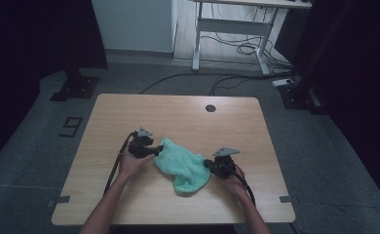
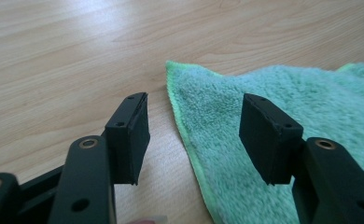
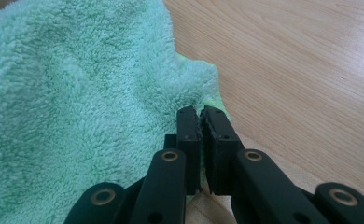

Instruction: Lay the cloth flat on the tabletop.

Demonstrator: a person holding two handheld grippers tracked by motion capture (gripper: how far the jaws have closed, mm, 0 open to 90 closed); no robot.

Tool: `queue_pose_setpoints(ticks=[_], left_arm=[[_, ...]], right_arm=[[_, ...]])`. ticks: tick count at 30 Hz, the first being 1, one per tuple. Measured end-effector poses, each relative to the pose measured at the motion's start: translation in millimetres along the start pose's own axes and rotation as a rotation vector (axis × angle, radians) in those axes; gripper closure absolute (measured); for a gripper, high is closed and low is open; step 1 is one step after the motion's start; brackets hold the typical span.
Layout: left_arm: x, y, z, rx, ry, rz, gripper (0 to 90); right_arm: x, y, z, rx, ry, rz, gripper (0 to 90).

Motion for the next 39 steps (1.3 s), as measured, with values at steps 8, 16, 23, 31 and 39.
queue_pose_setpoints(ticks=[8,16,23,31,39], left_arm=[[25.0,6.0,-4.0,0.014,-0.031,-0.001,46.3],[37.4,13.3,2.3,0.058,-0.07,-0.013,53.7],[29.4,19.6,12.5,0.081,-0.059,-0.045,55.2],[7.1,30.5,32.3,0.09,-0.061,-0.027,54.7],[5.4,7.6,8.9,0.022,-0.007,-0.052,51.9]], right_arm=[[-0.1,-0.2,-0.1,-0.003,0.002,0.002,84.7],[-0.5,2.8,-0.2,0.012,0.01,0.007,84.4],[-2.0,5.6,-0.4,0.021,0.01,0.016,84.3],[-6.5,10.5,-0.4,0.032,0.014,0.025,84.2],[-5.4,11.1,-0.6,0.03,0.019,0.023,84.1]])
Point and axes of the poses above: each handheld gripper's, and its own axes: x roughly forward along the jaws, z roughly out of its underside, y roughly to its right, the point moved 7 cm from there along x, roughly forward along the jaws, and after that the axes turned 4 degrees about x, right-handed, at the moved point
